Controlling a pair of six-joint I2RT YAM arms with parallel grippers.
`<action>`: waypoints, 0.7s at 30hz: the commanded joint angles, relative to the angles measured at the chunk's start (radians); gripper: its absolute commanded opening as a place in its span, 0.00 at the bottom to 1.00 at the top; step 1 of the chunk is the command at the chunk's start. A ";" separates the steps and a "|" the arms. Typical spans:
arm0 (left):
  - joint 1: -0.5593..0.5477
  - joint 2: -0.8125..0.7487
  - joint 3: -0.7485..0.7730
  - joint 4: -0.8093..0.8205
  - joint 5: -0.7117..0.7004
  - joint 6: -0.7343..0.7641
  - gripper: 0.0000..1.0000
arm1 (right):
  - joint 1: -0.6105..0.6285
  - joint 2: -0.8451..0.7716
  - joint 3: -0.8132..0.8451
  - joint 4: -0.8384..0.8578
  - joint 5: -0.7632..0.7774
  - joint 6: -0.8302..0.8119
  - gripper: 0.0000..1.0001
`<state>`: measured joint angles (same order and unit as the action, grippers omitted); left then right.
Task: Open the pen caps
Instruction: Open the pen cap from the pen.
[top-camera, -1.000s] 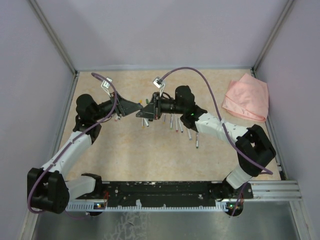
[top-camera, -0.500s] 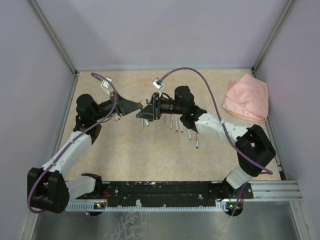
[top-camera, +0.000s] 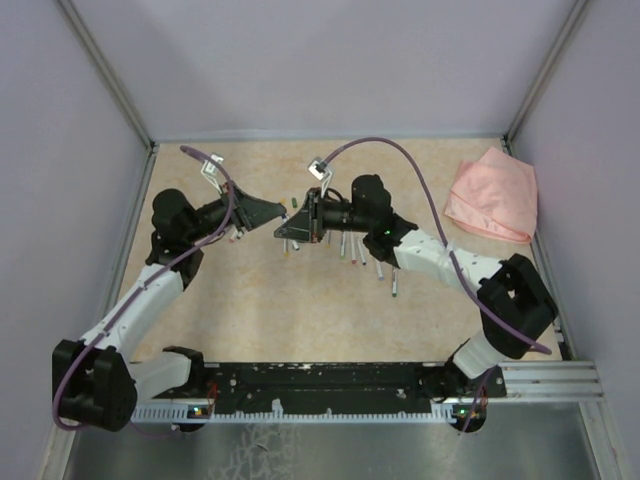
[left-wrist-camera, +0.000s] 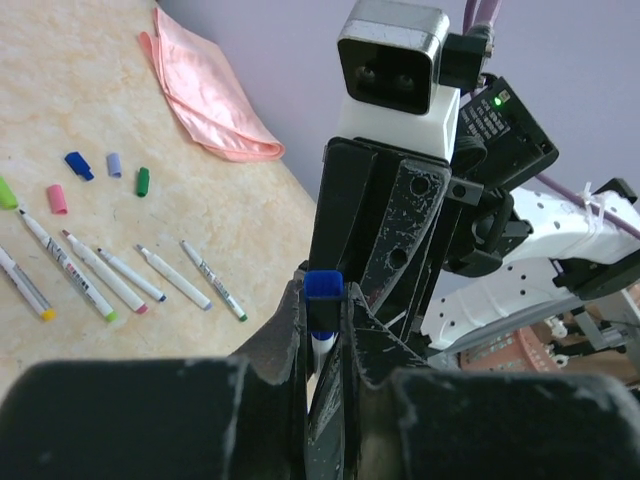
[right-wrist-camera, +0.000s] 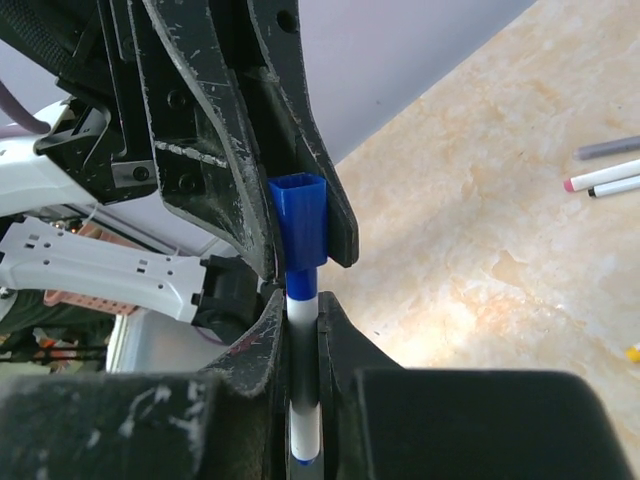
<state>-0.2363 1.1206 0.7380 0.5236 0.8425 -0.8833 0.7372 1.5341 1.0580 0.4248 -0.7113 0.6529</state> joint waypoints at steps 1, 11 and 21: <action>0.012 -0.001 0.079 0.033 -0.147 0.132 0.00 | 0.024 -0.064 -0.024 0.013 -0.051 -0.006 0.00; 0.101 0.104 0.225 0.156 -0.323 0.077 0.00 | 0.028 -0.184 -0.185 -0.011 0.001 0.010 0.00; 0.101 0.092 0.206 0.138 -0.459 0.058 0.00 | 0.034 -0.248 -0.253 -0.111 0.043 -0.021 0.00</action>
<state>-0.1631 1.2327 0.9115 0.5632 0.6342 -0.8551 0.7486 1.3285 0.8211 0.3985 -0.5827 0.6533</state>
